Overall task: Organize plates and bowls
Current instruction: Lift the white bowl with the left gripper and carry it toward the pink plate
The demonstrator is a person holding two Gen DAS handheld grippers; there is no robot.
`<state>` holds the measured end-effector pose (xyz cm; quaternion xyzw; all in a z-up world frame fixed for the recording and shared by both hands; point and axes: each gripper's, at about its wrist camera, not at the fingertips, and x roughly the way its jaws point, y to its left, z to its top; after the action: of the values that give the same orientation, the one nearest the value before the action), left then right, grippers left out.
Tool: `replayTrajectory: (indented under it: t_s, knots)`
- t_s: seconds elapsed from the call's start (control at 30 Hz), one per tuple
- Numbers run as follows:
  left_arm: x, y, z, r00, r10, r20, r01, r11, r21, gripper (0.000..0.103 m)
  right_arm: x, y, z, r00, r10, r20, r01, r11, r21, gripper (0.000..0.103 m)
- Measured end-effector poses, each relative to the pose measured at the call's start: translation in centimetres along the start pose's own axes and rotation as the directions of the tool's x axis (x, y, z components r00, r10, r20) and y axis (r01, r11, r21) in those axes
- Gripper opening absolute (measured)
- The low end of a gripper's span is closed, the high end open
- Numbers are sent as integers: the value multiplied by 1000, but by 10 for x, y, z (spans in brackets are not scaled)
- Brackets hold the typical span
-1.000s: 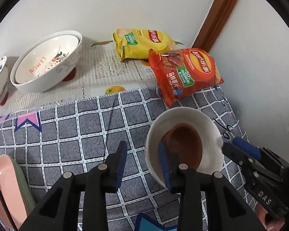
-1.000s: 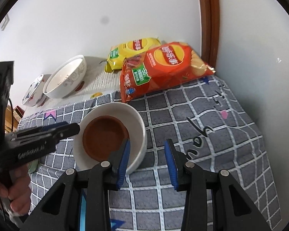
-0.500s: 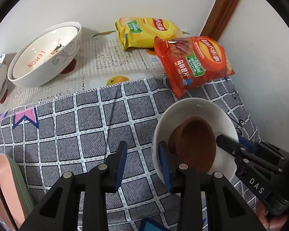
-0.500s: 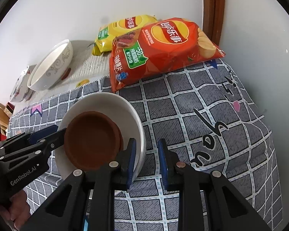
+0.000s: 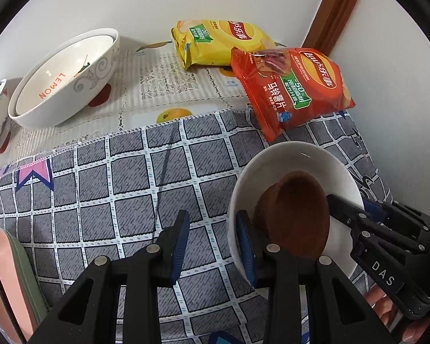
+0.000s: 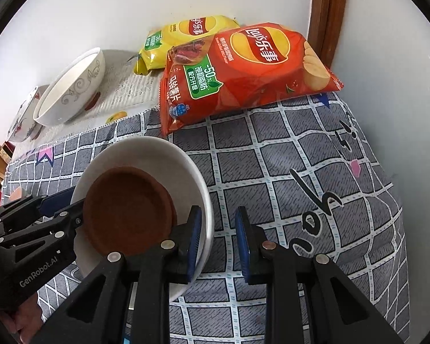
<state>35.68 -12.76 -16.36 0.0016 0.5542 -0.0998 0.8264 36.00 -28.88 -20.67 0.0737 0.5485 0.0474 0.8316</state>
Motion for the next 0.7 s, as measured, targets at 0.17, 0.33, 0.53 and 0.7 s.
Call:
replayTrajectory:
  t_s: [0.17, 0.33, 0.53, 0.7]
  knots:
    - [1, 0, 0, 1000, -2, -2, 2, 1000, 2, 32, 5, 0, 2, 1000, -8, -6, 8, 1000, 7, 24]
    - [4, 0, 0, 1000, -28, -6, 28, 1000, -7, 26, 12, 0, 4, 999, 36, -32, -35, 999, 15, 13]
    - [4, -3, 0, 998, -58, -12, 58, 998, -10, 13, 15, 2, 6, 998, 40, -40, -39, 999, 12, 11]
    - [5, -4, 1, 998, -68, -14, 68, 998, -9, 10, 17, 2, 7, 998, 51, -48, -50, 999, 20, 11]
